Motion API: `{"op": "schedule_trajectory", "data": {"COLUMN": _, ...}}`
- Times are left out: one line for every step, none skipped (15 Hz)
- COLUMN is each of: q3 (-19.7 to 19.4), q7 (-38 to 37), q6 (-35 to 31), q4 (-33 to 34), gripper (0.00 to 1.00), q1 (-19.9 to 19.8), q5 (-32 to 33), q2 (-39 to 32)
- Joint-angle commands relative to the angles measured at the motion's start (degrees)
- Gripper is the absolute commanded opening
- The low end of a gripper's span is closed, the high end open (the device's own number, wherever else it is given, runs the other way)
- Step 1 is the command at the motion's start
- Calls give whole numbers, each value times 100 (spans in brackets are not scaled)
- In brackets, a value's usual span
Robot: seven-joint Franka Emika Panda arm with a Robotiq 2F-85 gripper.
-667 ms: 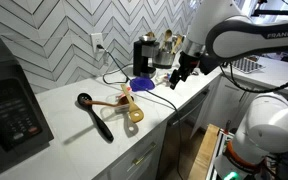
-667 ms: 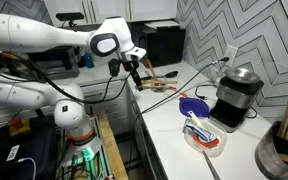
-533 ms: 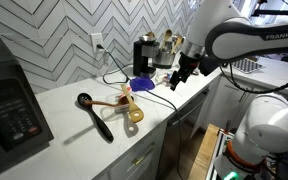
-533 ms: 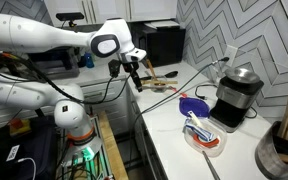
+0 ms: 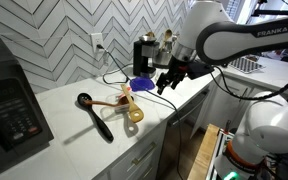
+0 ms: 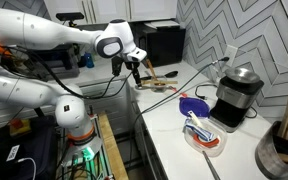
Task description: Put the wooden spatula on top of the silver bowl.
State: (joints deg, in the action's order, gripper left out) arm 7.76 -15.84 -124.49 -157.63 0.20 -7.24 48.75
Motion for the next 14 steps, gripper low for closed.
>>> {"op": "schedule_trajectory", "data": {"q3": 497, "q7": -1092, "q6": -1011, "q4": 254, "gripper": 100, "q1": 92, "q5": -626, "q2": -770}}
{"op": "schedule_trajectory", "data": {"q3": 670, "q7": -1405, "q6": -1380, "q4": 371, "gripper": 100, "q1": 36, "q5": -683, "q2": -1012}}
{"op": "schedule_trajectory", "data": {"q3": 852, "q7": -1702, "q6": -1706, "q4": 500, "gripper": 100, "q1": -65, "q5": -652, "q2": -1277}}
{"op": "schedule_trajectory", "data": {"q3": 1037, "q7": -1954, "q6": -1929, "q4": 645, "gripper": 100, "q1": -195, "q5": -498, "q2": -1528}}
{"op": "schedule_trajectory", "data": {"q3": 1228, "q7": -2209, "q6": -1964, "q4": 818, "gripper": 100, "q1": -339, "q5": -282, "q2": -1823}}
{"op": "schedule_trajectory", "data": {"q3": 1382, "q7": -2423, "q6": -1936, "q4": 971, "gripper": 100, "q1": -457, "q5": -39, "q2": -2079}}
{"op": "schedule_trajectory", "data": {"q3": 1493, "q7": -2639, "q6": -1844, "q4": 1149, "gripper": 100, "q1": -561, "q5": 187, "q2": -2295}}
{"op": "schedule_trajectory", "data": {"q3": 1542, "q7": -2794, "q6": -1791, "q4": 1337, "gripper": 100, "q1": -612, "q5": 411, "q2": -2526}}
{"op": "schedule_trajectory", "data": {"q3": 1530, "q7": -2886, "q6": -1715, "q4": 1532, "gripper": 100, "q1": -625, "q5": 621, "q2": -2707}}
{"op": "schedule_trajectory", "data": {"q3": 1447, "q7": -2872, "q6": -1644, "q4": 1746, "gripper": 100, "q1": -587, "q5": 772, "q2": -2947}}
{"op": "schedule_trajectory", "data": {"q3": 1277, "q7": -2724, "q6": -1556, "q4": 1967, "gripper": 100, "q1": -455, "q5": 754, "q2": -3167}}
{"op": "schedule_trajectory", "data": {"q3": 1208, "q7": -2803, "q6": -1795, "q4": 1487, "gripper": 100, "q1": -308, "q5": 707, "q2": -2697}}
{"op": "schedule_trajectory", "data": {"q3": 1155, "q7": -2794, "q6": -1759, "q4": 1671, "gripper": 100, "q1": -293, "q5": 748, "q2": -2894}}
{"op": "schedule_trajectory", "data": {"q3": 1112, "q7": -2785, "q6": -1738, "q4": 1802, "gripper": 100, "q1": -282, "q5": 767, "q2": -3037}}
